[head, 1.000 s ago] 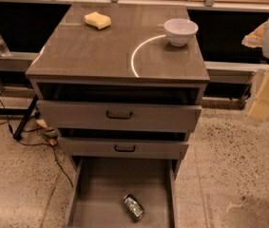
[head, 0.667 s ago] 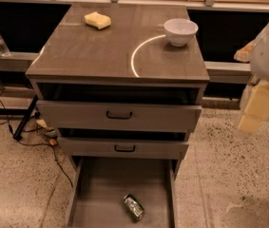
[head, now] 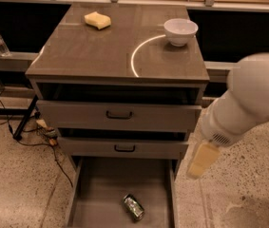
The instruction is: Pick green can from bottom drawer and place on counter
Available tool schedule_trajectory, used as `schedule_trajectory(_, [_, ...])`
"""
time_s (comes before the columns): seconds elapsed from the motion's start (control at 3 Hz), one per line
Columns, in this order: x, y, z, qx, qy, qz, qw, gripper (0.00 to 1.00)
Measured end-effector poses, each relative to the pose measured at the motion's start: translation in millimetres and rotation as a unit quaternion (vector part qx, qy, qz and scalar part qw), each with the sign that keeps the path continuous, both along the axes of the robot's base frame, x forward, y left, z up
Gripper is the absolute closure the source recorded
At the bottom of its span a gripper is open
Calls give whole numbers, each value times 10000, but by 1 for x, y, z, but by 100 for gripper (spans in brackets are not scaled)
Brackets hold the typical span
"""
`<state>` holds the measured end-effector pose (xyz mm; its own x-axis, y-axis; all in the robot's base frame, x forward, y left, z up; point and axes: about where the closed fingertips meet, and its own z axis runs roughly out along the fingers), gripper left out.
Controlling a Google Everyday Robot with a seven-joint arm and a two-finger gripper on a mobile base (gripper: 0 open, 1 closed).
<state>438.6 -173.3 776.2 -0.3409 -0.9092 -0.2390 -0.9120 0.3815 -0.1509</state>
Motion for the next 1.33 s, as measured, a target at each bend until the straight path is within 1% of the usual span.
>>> schedule_trajectory(0.33, [-4, 30, -54, 222, 70, -35, 9997, 0])
schedule_trajectory(1.0, [-4, 28, -47, 196, 51, -25, 9998, 0])
schedule_trajectory(1.33, [-4, 32, -69, 220, 69, -174, 9996, 0])
